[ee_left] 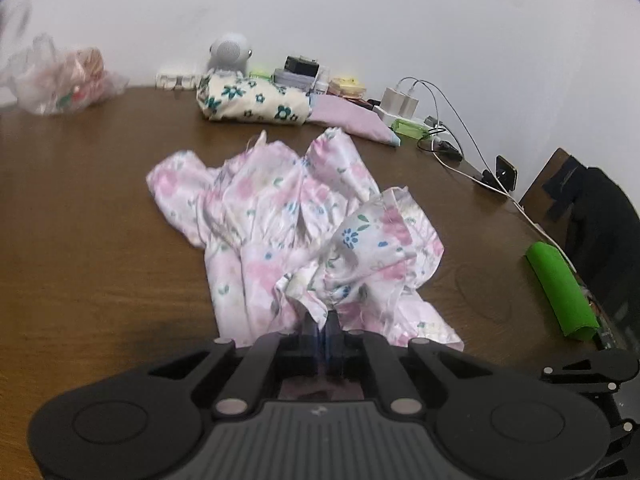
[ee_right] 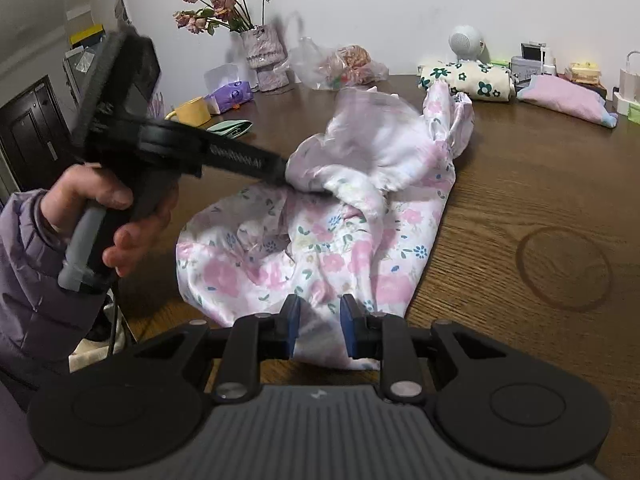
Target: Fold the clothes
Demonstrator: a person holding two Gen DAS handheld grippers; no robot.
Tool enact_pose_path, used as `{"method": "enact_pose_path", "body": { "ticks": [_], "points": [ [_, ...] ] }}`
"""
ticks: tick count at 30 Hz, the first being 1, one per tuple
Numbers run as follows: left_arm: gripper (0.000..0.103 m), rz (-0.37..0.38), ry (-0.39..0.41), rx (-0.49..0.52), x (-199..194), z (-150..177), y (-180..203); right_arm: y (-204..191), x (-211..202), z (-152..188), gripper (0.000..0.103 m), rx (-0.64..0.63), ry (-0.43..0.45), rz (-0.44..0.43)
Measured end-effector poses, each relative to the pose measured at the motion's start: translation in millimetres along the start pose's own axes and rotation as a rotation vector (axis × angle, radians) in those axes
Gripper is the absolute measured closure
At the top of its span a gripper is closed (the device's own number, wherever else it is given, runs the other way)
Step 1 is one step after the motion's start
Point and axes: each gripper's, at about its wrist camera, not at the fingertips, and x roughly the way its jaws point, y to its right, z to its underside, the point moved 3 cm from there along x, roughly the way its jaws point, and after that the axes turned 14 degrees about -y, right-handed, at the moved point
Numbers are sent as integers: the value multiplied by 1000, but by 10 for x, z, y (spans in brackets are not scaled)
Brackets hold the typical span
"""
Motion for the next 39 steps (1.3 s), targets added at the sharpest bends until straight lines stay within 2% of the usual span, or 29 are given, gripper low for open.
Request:
{"method": "enact_pose_path", "body": {
  "ticks": [3, 5, 6, 7, 12, 16, 17, 20, 21, 22, 23, 24, 25, 26, 27, 28, 30, 31, 35, 37, 39],
  "points": [
    [100, 20, -3, -11, 34, 28, -65, -23, -53, 21, 78, -33, 12, 5],
    [100, 52, 2, -24, 34, 48, -128, -82, -172, 53, 59, -125, 60, 12],
    [100, 64, 2, -28, 38, 50, -145, -118, -222, 64, 46, -178, 76, 17],
    [100, 73, 1, -28, 46, 51, -148, -157, -259, 66, 44, -233, 86, 25],
    [100, 88, -16, 7, 67, 39, -105, -369, -142, 57, 44, -453, 55, 62],
    [100, 98, -32, 27, 83, 23, -100, -443, 63, 67, 45, -514, 15, 116],
    [100, 98, -35, 32, 82, 22, -98, -439, 90, 67, 46, -511, 11, 112],
    [101, 91, -45, 66, 67, 57, -34, -371, 90, 52, 71, -446, 25, 101],
    [101, 91, -52, 83, 55, 81, 5, -344, 52, 48, 88, -418, 32, 87],
    [101, 91, -59, 99, 43, 105, 44, -320, 1, 47, 96, -392, 37, 62],
    [100, 90, -64, 142, 18, 162, 120, -303, -68, 57, 96, -365, 45, 31],
    [91, 85, -63, 189, -14, 215, 183, -292, -149, 78, 96, -340, 55, -5],
    [75, 86, -53, 232, -57, 266, 240, -280, -231, 105, 97, -317, 64, -41],
    [66, 101, -25, 278, -132, 325, 286, -252, -313, 137, 97, -289, 71, -79],
    [48, 116, 4, 323, -209, 384, 331, -212, -392, 170, 97, -257, 79, -117],
    [36, 146, 44, 362, -293, 438, 346, -172, -471, 203, 97, -226, 87, -155],
    [30, 221, 120, 422, -481, 547, 313, -96, -615, 263, 97, -169, 101, -221],
    [30, 256, 151, 444, -571, 597, 286, -64, -666, 285, 96, -150, 106, -239],
    [27, 385, 233, 489, -934, 753, 170, 31, -746, 318, 96, -116, 106, -271],
    [16, 440, 253, 554, -1046, 851, 282, 73, -736, 288, 97, -101, 96, -291],
    [15, 431, 265, 658, -1047, 989, 493, 97, -728, 238, 97, -91, 86, -316]
  ]
}}
